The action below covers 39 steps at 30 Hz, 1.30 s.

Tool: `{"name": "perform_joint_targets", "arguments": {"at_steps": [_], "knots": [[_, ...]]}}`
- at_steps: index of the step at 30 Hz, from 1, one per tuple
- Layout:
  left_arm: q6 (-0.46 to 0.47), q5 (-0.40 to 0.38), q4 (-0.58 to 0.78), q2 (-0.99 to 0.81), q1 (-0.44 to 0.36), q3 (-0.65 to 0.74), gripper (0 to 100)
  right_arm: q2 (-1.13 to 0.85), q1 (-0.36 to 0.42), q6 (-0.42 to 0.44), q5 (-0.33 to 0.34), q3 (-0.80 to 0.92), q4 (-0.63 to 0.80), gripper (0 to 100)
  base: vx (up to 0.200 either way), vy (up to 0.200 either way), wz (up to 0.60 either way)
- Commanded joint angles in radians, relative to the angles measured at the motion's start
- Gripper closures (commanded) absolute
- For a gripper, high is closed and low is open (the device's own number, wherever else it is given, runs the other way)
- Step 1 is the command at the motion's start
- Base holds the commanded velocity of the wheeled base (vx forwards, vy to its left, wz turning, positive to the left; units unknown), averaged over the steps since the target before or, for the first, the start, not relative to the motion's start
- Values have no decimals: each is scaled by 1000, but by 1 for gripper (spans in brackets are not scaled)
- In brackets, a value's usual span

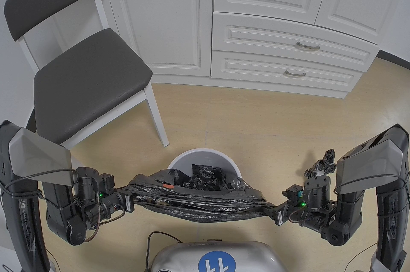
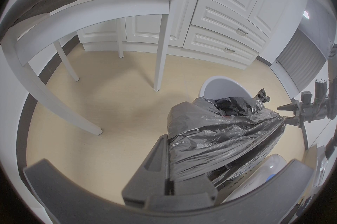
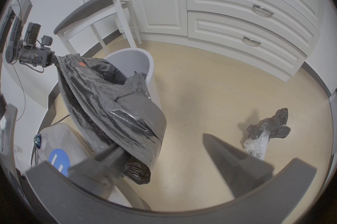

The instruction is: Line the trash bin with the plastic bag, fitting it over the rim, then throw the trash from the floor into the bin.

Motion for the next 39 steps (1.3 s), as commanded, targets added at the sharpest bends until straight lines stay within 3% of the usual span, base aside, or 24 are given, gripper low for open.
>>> {"name": "perform_joint_targets", "arguments": {"at_steps": [1, 8, 20, 26, 29, 30, 34, 39], "knots": [[0, -1, 0, -4, 1, 3, 100, -83, -24, -25, 36, 53, -9, 0, 0, 0, 0], [0, -1, 0, -6, 0, 7, 100, -234, -58, -66, 87, 125, -9, 0, 0, 0, 0], [1, -1, 0, -6, -5, 13, 100, -389, -61, -77, 85, 135, -14, 0, 0, 0, 0], [1, -1, 0, -6, -6, 26, 100, -409, -13, -72, 64, 122, -14, 0, 0, 0, 0], [3, 0, -2, -9, -6, 32, 100, -406, 11, -74, 25, 92, -2, 0, 0, 0, 0], [3, 0, -2, -12, -11, 32, 100, -408, 37, -80, -28, 40, 15, 0, 0, 0, 0], [18, -1, 0, -17, -17, 41, 100, -475, 97, -92, -80, -62, 198, 0, 0, 0, 0], [41, 0, -2, -20, -17, 69, 100, -604, 188, -94, -110, -243, 653, 0, 0, 0, 0]]}}
